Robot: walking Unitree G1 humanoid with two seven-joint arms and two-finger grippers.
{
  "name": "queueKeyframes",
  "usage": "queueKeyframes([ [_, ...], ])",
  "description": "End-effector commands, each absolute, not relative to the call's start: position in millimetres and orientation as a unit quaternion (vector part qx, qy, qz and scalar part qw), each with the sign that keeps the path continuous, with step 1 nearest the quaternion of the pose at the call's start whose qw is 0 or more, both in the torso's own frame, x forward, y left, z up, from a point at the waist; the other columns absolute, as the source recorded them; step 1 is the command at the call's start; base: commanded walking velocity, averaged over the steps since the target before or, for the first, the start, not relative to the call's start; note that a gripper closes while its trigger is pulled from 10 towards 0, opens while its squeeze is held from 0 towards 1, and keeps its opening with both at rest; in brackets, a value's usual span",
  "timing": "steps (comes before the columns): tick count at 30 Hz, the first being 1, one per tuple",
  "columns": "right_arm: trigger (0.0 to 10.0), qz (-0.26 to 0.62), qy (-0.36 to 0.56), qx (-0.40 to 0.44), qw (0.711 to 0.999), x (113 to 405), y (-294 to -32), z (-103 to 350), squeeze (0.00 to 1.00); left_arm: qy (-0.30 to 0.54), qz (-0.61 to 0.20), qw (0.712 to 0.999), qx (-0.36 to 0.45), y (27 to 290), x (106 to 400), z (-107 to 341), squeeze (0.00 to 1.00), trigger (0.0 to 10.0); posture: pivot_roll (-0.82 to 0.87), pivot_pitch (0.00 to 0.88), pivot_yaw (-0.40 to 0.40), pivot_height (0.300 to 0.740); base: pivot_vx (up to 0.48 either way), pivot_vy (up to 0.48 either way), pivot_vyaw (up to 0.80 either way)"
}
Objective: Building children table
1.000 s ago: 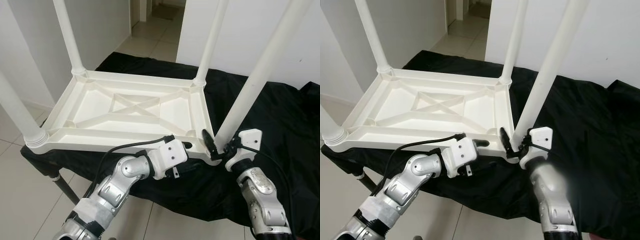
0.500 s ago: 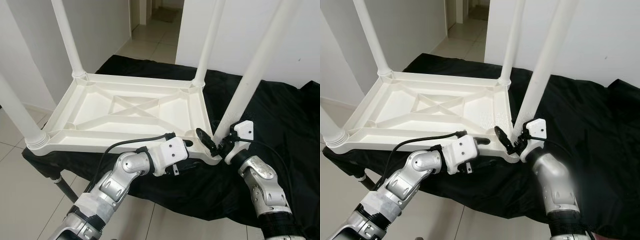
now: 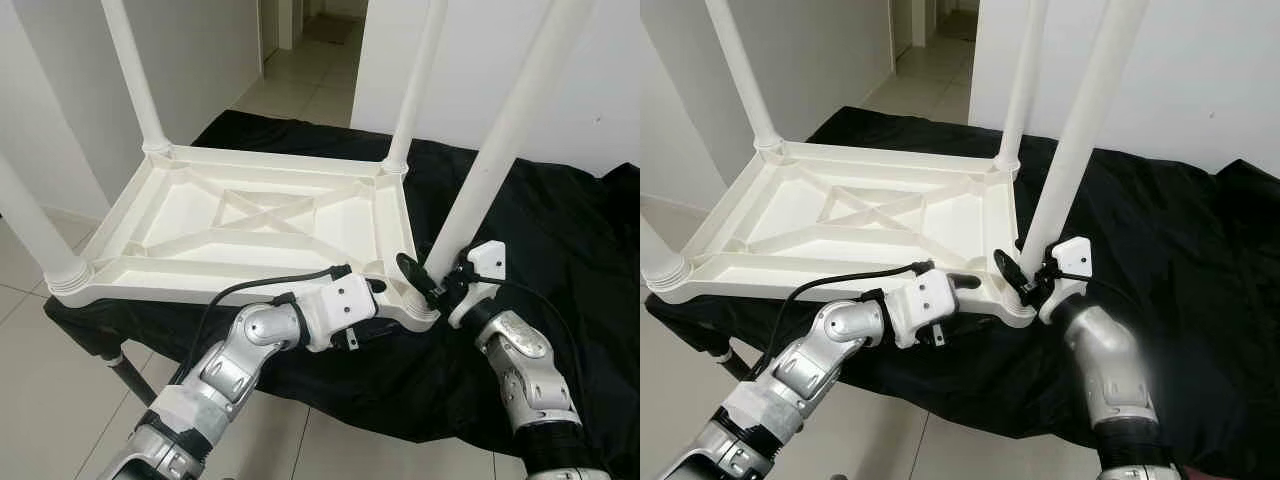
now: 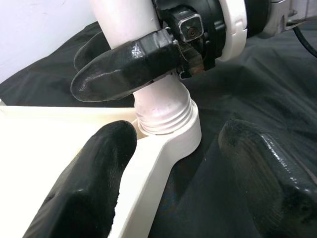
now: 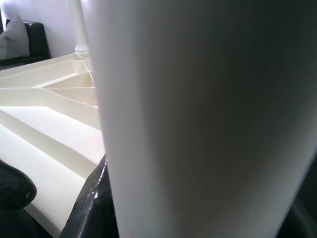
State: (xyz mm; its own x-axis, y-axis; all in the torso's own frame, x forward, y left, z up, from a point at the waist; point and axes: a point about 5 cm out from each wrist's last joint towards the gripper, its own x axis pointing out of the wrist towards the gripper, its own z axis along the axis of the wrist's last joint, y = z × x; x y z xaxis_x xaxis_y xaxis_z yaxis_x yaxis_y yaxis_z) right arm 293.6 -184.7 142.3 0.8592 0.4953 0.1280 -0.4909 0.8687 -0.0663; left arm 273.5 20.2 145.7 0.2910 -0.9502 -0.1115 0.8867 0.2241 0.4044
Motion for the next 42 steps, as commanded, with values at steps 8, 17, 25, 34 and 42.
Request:
queueKeyframes([
  [8, 10.0, 0.212, -0.057, -0.018, 0.975, 285.5, -179.3, 136.4, 0.0, -0.069, -0.597, 0.775, 0.195, 23.6, 266.2, 141.0, 0.0, 10.0, -0.05, 0.079, -0.023, 0.74, 0.0, 0.0, 0.0],
  [17, 10.0, 0.11, -0.059, -0.014, 0.992, 269.5, -170.0, 131.1, 0.0, -0.061, -0.599, 0.776, 0.188, 25.0, 261.6, 137.4, 0.0, 10.0, -0.06, 0.096, -0.019, 0.74, 0.0, 0.0, 0.0],
  [25, 10.0, -0.023, -0.052, 0.005, 0.998, 257.7, -167.0, 126.8, 0.0, -0.058, -0.596, 0.778, 0.189, 27.2, 264.6, 138.0, 0.0, 10.0, -0.06, 0.096, -0.026, 0.74, 0.0, 0.0, 0.0],
  [34, 10.0, -0.128, -0.023, 0.04, 0.991, 253.8, -149.5, 119.3, 0.0, -0.059, -0.586, 0.786, 0.189, 27.9, 265.1, 138.5, 0.0, 10.0, -0.05, 0.084, -0.055, 0.74, 0.0, 0.0, 0.0],
  [42, 10.0, -0.136, -0.03, 0.026, 0.99, 256.8, -156.2, 123.6, 0.0, -0.059, -0.577, 0.792, 0.189, 29.8, 265.7, 137.8, 0.0, 10.0, -0.04, 0.071, -0.079, 0.74, 0.0, 0.0, 0.0],
])
